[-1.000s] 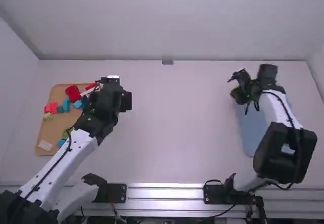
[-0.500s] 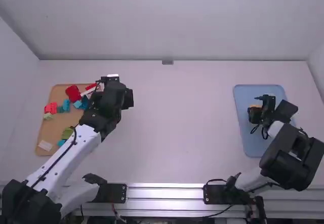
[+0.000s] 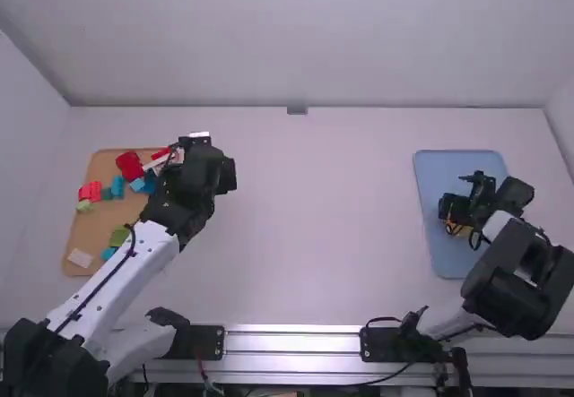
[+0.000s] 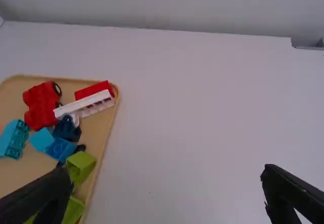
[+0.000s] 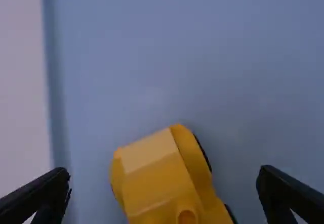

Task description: Assemble lego blocks to make yellow taxi

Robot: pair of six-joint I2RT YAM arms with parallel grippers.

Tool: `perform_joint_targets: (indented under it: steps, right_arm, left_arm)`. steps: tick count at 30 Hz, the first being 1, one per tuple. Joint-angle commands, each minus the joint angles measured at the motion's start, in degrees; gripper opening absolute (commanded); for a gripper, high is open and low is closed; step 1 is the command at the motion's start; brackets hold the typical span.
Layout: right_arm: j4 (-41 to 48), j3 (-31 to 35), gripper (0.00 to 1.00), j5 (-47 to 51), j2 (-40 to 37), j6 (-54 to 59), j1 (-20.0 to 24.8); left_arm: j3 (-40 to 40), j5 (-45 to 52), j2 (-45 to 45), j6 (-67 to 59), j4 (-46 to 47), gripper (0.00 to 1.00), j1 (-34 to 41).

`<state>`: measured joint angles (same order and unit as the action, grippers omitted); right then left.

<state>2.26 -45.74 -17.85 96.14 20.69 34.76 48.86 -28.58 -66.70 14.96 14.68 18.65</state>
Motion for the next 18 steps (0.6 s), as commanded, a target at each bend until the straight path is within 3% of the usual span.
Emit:
perform_joint_targets:
  steps: [1, 7, 14, 18]
  right_arm:
    - [3.9, -5.3, 0.99, -0.1, -2.2, -1.2, -1.3]
    - [18.2, -13.6, 0.99, 2.3, -8.5, -0.8, -7.6]
    - [22.3, -14.5, 0.99, 9.0, -22.1, -0.7, -24.0]
    - [21.8, -14.5, 0.99, 9.4, -27.5, -0.8, -33.2]
  left_arm:
    - [0.4, -0.8, 0.0, -5.7, -0.5, 0.99, -0.2]
    - [1.4, -0.6, 1.8, -11.5, -0.1, 0.99, 1.5]
    - [3.0, 11.4, 7.6, -18.0, 0.2, 0.99, 2.1]
    - [4.2, 12.9, 11.1, -18.4, 0.2, 0.99, 2.1]
